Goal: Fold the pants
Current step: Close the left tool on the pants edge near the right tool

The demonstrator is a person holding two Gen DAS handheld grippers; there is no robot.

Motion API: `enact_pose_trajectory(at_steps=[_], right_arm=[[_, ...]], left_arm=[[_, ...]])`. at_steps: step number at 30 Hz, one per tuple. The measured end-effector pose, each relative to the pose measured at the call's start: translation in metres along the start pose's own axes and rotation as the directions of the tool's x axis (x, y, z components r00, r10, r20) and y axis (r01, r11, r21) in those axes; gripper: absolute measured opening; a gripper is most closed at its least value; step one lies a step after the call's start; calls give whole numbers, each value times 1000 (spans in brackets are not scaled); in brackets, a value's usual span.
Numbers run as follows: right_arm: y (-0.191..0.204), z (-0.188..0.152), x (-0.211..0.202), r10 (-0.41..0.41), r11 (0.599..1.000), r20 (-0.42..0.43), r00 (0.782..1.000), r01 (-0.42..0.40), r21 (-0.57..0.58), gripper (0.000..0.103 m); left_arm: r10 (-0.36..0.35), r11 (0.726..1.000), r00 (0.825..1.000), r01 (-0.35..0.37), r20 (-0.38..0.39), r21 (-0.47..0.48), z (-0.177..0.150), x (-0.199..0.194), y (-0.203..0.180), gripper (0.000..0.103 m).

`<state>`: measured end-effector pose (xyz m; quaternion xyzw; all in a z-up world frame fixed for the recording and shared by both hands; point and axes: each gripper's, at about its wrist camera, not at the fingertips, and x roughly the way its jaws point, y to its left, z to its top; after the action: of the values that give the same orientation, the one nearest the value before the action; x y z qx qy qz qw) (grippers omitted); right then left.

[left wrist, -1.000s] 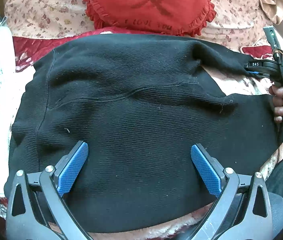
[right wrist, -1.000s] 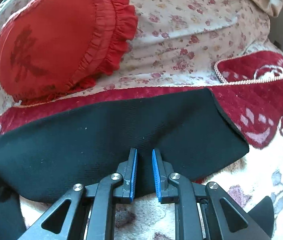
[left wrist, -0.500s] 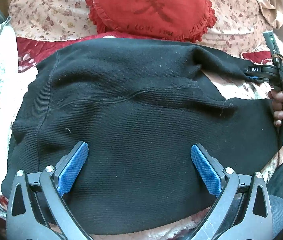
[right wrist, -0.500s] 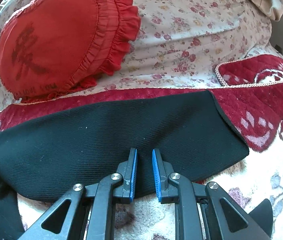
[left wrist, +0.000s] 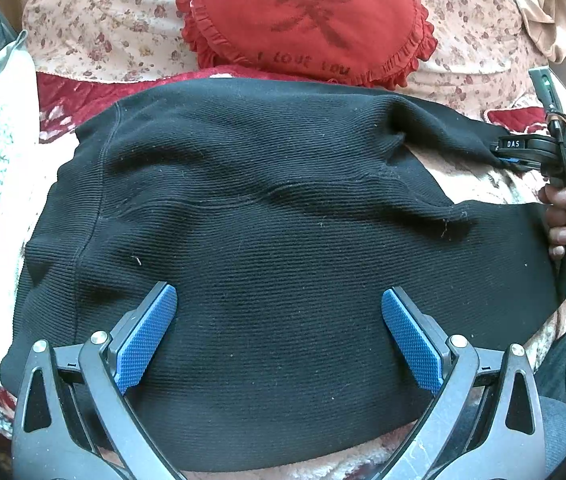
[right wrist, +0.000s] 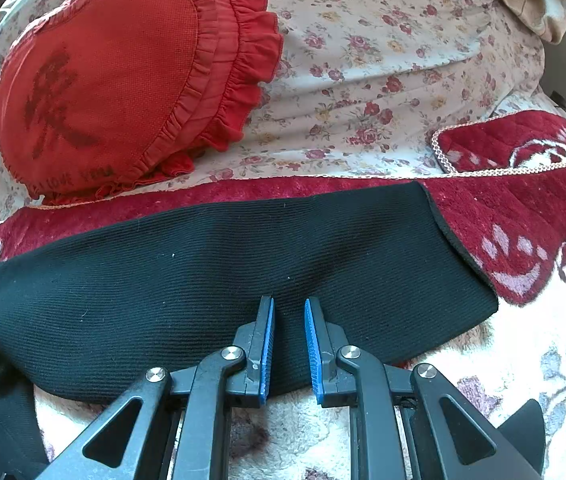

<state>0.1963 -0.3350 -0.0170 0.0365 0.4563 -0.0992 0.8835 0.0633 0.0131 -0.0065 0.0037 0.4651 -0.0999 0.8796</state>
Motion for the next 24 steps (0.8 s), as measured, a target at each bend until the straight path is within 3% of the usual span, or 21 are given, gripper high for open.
enact_pose_trajectory(at_steps=[7, 12, 17, 24], right_arm=[[-5, -2, 0, 52, 998, 25, 998, -52, 26, 14], [-9, -4, -1, 85, 996, 48, 995, -87, 36, 14], [-12, -6, 0, 110, 993, 66, 992, -113, 42, 15], [-12, -6, 2, 118, 992, 76, 990, -121, 26, 15]], left_arm=[[-79, 996, 993, 76, 84, 40, -9, -5, 9, 102], [-213, 976, 965, 216, 153, -1, -3, -25, 36, 102], [-201, 977, 946, 213, 253, -19, 50, -46, 92, 102], [-164, 969, 967, 195, 195, -151, 105, 5, 200, 98]])
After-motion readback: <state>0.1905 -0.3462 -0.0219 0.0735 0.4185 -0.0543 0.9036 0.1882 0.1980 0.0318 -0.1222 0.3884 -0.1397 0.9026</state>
